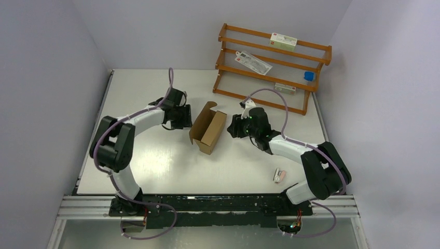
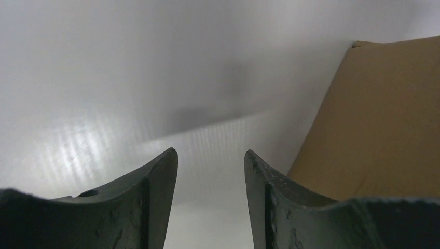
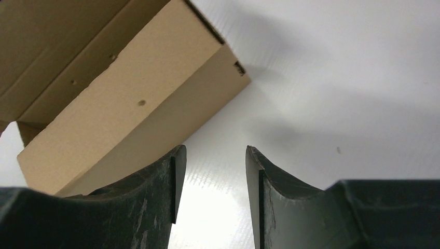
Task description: Fold the paper box
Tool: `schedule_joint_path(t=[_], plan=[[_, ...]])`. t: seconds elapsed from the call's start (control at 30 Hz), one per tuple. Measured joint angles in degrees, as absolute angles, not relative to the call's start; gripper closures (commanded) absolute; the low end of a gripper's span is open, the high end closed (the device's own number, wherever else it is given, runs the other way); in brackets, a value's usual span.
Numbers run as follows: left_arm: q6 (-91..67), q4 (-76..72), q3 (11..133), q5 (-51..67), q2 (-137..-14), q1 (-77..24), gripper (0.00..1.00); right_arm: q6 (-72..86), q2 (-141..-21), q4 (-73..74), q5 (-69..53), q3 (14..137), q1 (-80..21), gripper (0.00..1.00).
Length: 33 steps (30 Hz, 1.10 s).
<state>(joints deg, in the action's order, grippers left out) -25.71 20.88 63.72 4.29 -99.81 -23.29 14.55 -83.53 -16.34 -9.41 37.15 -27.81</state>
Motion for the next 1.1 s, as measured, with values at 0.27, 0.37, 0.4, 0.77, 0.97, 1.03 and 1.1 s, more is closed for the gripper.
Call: schedule_joint_path(t=[0.27,0.37,0.4,0.77,0.97,1.03,1.1], plan=[[-24.84,19.55,70.17,8.45,-108.33,-27.57,0.52,15.68,-87.37,-17.34,-8.32,37.17,-34.13,0.52],[-23.90,19.94,72.42,8.71,-109.62,-29.52,0.53,15.94,-88.33,-17.32,-7.66,37.45,-36.77,0.53],[-23.57,20.21,73.32,8.69,-110.08,-30.09,0.53,16.10,-88.51,-17.30,-7.22,37.60,-37.60,0.53],[-18.81,22.76,78.94,9.50,-114.37,-33.71,0.57,17.02,-89.21,-15.88,-3.99,39.75,-43.51,0.54],[-15.07,22.79,79.18,12.01,-115.68,-33.74,0.58,18.39,-89.27,-14.79,-1.10,40.27,-45.63,0.55],[-13.65,22.74,79.15,13.04,-115.74,-33.74,0.58,19.22,-89.19,-14.55,0.45,40.27,-46.54,0.55],[-12.19,22.70,79.11,14.31,-115.96,-33.74,0.58,20.01,-89.06,-13.93,2.17,40.34,-47.72,0.55]])
